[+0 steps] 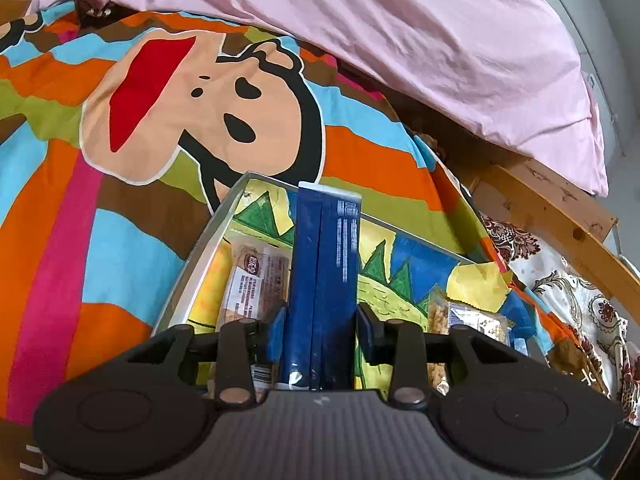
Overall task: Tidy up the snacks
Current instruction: 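Lower the blue package into the tray with left tool while right tool lowers rice bag, then open both tools and withdraw them from the tray over the remaining snacks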
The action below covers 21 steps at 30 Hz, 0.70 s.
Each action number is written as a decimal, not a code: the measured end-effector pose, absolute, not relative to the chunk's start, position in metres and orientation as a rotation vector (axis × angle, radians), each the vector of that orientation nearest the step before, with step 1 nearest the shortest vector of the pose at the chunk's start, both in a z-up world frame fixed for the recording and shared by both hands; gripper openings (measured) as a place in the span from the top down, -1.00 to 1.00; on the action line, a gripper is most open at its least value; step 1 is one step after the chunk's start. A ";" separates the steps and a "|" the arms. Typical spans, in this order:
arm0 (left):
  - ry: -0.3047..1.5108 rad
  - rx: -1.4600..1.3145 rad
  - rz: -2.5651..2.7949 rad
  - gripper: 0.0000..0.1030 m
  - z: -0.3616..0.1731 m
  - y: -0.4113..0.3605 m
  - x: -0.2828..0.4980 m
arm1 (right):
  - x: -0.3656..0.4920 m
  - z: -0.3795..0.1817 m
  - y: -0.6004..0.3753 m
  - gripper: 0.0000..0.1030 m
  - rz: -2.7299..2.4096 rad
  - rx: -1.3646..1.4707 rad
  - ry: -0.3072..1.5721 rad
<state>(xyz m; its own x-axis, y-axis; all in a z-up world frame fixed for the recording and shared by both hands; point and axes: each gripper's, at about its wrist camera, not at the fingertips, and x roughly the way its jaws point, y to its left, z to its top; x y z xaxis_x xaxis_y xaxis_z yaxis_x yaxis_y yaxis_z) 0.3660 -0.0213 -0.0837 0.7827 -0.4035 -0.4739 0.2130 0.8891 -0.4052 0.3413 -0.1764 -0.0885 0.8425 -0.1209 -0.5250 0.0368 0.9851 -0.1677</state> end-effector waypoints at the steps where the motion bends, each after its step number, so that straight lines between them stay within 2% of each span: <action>1: 0.585 -0.350 -0.349 -0.06 -0.083 -0.021 0.366 | 0.341 -0.088 -0.178 -0.65 -0.086 -0.144 0.568; 2: 0.586 -0.359 -0.358 -0.15 -0.083 -0.021 0.366 | 0.341 -0.087 -0.180 -0.67 -0.088 -0.134 0.575; 3: 0.586 -0.371 -0.367 -0.33 -0.082 -0.021 0.365 | 0.341 -0.085 -0.182 -0.71 -0.094 -0.122 0.578; 4: 0.581 -0.385 -0.377 -0.41 -0.082 -0.020 0.364 | 0.339 -0.083 -0.185 -0.79 -0.102 -0.109 0.573; 8: 0.584 -0.402 -0.381 -0.42 -0.079 -0.018 0.362 | 0.332 -0.067 -0.197 -0.90 -0.138 -0.047 0.541; 11: 0.561 -0.397 -0.371 -0.54 -0.069 -0.017 0.356 | 0.325 -0.053 -0.207 -0.98 -0.175 -0.017 0.507; 16: 0.509 -0.360 -0.338 -0.82 -0.045 -0.016 0.335 | 0.304 -0.026 -0.221 -0.98 -0.218 0.052 0.431; 21: 0.483 -0.318 -0.300 -0.91 -0.018 -0.016 0.312 | 0.272 0.004 -0.226 -0.99 -0.217 0.101 0.348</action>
